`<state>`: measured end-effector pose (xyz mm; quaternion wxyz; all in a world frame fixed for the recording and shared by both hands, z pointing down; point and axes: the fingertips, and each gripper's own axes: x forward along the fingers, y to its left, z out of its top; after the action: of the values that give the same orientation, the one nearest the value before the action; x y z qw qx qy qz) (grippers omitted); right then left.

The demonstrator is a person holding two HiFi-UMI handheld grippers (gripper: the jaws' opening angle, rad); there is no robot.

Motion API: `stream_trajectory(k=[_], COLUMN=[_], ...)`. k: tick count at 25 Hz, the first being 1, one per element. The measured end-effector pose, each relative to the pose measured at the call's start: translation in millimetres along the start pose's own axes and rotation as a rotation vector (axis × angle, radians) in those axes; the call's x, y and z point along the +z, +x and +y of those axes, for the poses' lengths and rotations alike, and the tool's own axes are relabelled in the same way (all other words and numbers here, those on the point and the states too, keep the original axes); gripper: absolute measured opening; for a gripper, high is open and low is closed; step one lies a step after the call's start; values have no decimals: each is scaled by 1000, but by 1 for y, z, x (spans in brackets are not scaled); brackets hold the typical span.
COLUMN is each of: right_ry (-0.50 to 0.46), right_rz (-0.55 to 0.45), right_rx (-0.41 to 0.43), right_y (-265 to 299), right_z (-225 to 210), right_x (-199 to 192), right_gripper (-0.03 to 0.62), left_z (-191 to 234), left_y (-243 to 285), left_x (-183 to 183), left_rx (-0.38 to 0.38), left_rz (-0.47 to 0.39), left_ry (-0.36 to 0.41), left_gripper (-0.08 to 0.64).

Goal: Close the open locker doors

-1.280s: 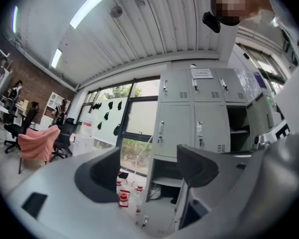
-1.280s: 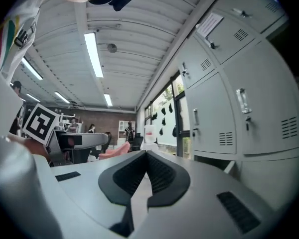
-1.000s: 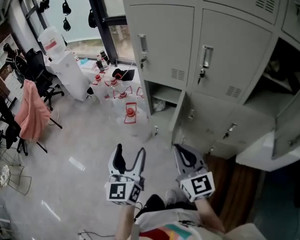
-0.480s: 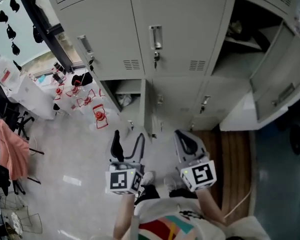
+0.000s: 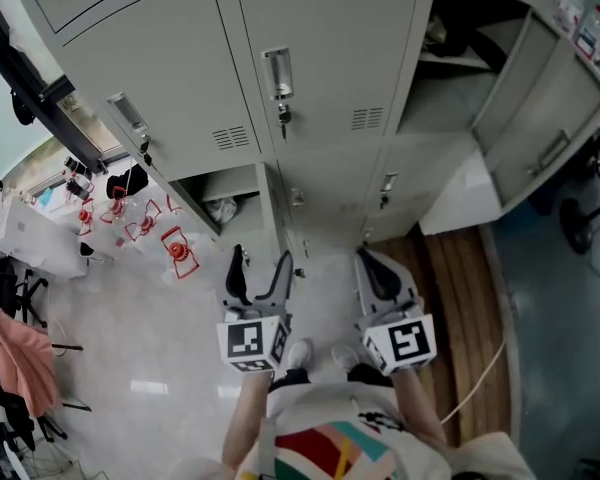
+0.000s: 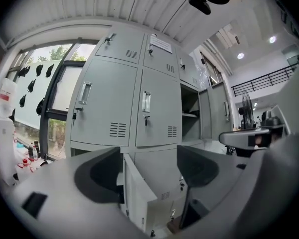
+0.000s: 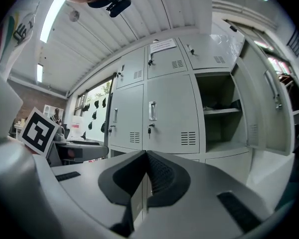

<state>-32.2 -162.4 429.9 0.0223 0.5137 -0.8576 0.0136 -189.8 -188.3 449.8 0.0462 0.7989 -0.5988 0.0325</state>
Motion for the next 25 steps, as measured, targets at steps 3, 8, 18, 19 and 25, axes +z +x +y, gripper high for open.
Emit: stream_trajectory(k=[3,8,18,19,25], right_ry=[1,-1,-8,-9,-12], right_rz=[6,24,82,87,101], right_rx=[-33,-75,-75,-72,-48], right_y=[3,3,4,4,7], right_z=[4,8,26,27,36], right_x=[0,-1,-15,-16,-20], right_gripper=[5,6,6,5,6], left_z=[8,13,21,23,26], left_y=[8,15,18,19,18], left_x=[-11,-39,-91,-94,-100], left_rx=[-16,-38,-46,-42,-35], left_rz=[42,105,199,205,216], left_ry=[5,-33,-9,-4,2], left_gripper=[333,333,333,333,333])
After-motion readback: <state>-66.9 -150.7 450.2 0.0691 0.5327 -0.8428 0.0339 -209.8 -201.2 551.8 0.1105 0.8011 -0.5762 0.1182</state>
